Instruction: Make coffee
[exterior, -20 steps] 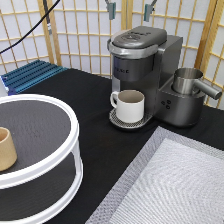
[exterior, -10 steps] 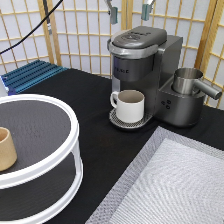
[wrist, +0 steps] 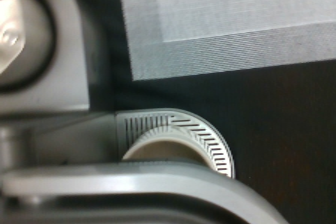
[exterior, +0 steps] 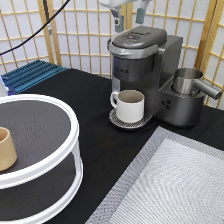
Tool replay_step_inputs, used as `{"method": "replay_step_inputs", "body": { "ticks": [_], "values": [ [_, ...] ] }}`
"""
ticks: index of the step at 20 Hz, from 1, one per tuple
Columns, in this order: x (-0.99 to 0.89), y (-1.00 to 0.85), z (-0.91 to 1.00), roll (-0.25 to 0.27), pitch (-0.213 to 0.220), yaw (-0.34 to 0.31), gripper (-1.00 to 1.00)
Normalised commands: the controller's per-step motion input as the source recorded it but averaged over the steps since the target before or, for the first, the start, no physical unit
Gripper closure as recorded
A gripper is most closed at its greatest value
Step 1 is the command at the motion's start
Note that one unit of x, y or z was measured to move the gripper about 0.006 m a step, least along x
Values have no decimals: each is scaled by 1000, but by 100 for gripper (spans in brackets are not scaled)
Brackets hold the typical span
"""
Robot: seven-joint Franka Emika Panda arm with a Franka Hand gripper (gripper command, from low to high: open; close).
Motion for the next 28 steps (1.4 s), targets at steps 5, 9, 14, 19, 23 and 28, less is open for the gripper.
{"method": "replay_step_inputs", "body": {
  "ticks": [5,9,14,19,23,28],
  "values": [
    [-594,-79,-134,-45,-80,208,-100],
    [-468,-156,-4,-2,-147,81,-100],
    [-362,-138,-157,5,-164,54,-100],
    [-174,-162,-353,15,-117,39,-100],
    [-438,-183,-405,-2,-57,89,-100],
    [-583,-106,-283,-35,-45,118,-100]
  ]
}}
